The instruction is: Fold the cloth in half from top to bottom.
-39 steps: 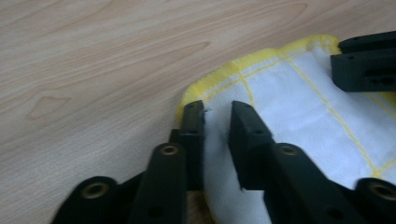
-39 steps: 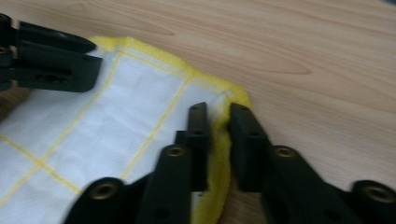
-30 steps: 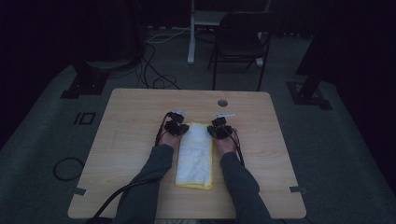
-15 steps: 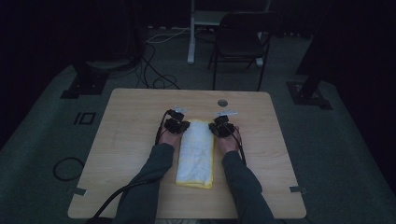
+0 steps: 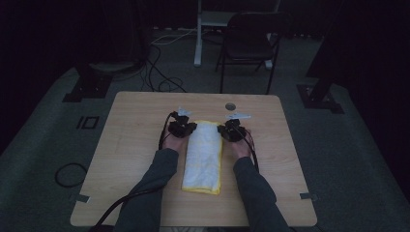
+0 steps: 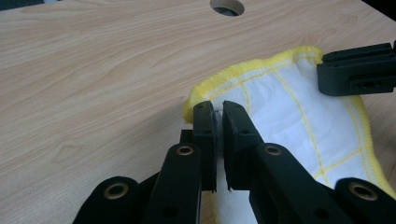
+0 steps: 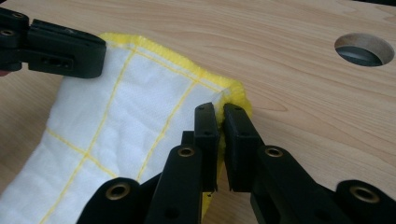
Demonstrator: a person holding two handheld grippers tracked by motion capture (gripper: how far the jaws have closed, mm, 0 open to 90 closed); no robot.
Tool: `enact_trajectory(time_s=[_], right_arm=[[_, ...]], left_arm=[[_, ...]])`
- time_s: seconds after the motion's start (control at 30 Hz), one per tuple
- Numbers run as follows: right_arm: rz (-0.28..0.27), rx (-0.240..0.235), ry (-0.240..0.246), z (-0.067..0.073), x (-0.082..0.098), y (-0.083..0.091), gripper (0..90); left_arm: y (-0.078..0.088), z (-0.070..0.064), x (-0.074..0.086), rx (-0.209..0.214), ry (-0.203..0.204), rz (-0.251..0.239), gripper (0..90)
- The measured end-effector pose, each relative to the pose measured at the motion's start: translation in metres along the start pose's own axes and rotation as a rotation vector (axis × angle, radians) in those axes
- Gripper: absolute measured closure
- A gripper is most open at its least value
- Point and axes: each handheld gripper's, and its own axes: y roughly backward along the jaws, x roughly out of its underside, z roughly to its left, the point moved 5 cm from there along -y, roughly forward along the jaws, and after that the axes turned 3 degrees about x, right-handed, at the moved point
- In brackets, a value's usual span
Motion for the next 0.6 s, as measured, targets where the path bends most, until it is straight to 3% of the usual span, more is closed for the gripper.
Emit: enact_trajectory(time_s=[0.6], right_arm=[[-0.048, -0.023, 0.045, 0.011, 0.003, 0.020, 85.2]], left_arm=[[0.021, -0.009, 0.003, 0.032, -0.026, -0.046, 85.3]])
